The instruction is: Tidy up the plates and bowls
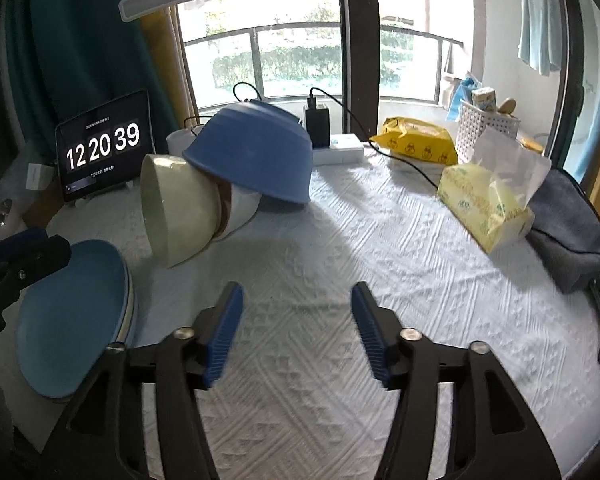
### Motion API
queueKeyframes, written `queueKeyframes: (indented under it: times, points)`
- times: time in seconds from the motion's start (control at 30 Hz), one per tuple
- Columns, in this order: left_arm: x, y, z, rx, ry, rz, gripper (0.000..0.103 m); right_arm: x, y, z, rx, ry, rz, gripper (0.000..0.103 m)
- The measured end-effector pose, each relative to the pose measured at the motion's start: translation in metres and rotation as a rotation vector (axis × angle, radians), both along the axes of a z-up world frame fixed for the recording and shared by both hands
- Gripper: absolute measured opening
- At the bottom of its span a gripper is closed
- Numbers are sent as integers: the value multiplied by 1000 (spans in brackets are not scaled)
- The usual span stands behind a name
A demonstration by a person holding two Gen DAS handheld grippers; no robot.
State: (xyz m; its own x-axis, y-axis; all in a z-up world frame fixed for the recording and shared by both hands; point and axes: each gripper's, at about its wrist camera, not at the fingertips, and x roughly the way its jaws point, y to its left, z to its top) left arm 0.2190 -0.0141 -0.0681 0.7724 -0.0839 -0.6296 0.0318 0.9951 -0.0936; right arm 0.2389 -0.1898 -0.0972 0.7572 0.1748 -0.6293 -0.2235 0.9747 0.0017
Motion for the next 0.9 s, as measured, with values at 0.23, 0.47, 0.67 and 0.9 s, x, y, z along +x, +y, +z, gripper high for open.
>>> queueKeyframes:
  times: [0.23,0.47,0.67,0.9]
  points:
    - [10,-7,-1,-10,-7,2,61,14,-5,2,-36,-31,-1,67]
    - [20,-4,-4,-26,-7,17,61,32,1,-4,-101,-41,11,67]
    - [28,3,-9,-41,-3,31,61,50,17,-10,-147,-49,33,67]
    - [39,13,-17,-77,10,43,61,71,41,-17,-223,-77,60,67]
